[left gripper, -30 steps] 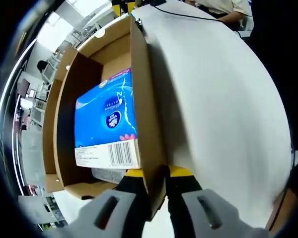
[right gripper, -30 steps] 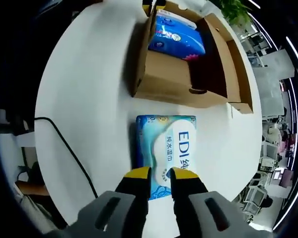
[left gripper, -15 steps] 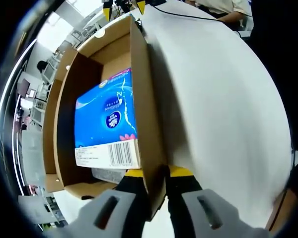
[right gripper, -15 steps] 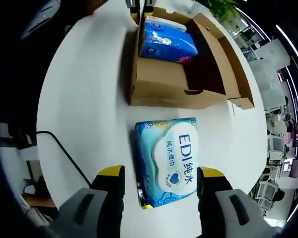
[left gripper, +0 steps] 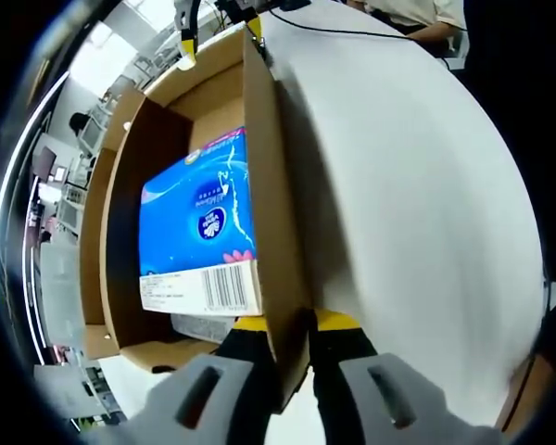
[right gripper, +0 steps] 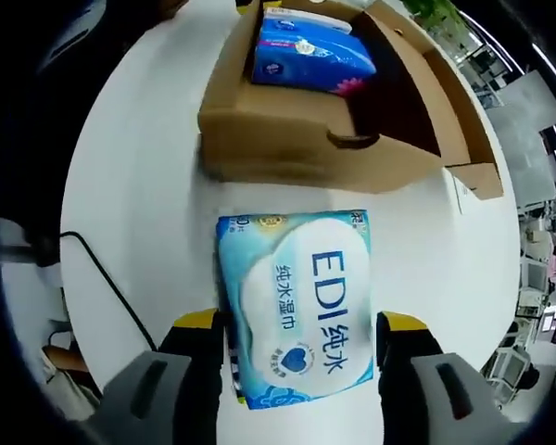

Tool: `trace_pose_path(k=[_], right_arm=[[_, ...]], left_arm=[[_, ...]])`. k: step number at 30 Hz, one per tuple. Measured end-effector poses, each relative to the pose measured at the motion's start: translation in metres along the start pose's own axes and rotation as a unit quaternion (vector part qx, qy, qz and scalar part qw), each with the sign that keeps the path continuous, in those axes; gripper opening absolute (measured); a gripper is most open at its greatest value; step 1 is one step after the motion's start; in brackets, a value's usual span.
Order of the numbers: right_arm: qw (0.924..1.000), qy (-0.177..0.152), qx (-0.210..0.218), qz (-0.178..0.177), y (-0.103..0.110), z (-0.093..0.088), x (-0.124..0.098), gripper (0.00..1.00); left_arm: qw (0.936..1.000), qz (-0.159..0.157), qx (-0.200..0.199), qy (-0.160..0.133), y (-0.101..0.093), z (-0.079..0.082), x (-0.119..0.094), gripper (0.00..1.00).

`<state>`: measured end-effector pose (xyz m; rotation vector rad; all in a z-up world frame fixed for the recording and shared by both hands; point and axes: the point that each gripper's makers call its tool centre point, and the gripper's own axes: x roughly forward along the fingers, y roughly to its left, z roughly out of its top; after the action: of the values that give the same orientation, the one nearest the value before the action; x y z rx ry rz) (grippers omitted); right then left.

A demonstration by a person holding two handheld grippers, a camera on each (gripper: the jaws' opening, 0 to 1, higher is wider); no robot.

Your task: Operate the shoe box by opening the lid, removing the specified soft item, and placing it in the target area until the item is outside and the box remains undamaged.

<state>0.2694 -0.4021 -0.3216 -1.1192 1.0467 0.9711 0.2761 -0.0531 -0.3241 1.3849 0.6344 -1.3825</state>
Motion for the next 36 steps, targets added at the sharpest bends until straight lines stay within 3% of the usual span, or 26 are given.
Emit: trace_pose_path(k=[12,25,30,36], right_arm=[[0.9995,0.006,-0.007,0.029,0.002,0.001,0.012,0.65],[0.9995,-0.006,0.021,0.021,0.002,0.005,0.000,0.59],[0.9996,-0.002,0.026,0.010,-0.002,-0.003,-0.012,0.58],[0.9994,0.006,0.031,0.011,0.000,-0.011,-0.008,0.58]], left_arm=[[1.0000,0.000,0.001,0.000,0.000,0.000,0.000,0.11],[1.0000,0.000,0.001,0.000,0.001,0.001,0.000,0.11],[1.0000,0.001,0.002,0.000,0.001,0.001,0.000,0.11],[1.0000,0.001,0.001,0.001,0.001,0.001,0.000,0.11]])
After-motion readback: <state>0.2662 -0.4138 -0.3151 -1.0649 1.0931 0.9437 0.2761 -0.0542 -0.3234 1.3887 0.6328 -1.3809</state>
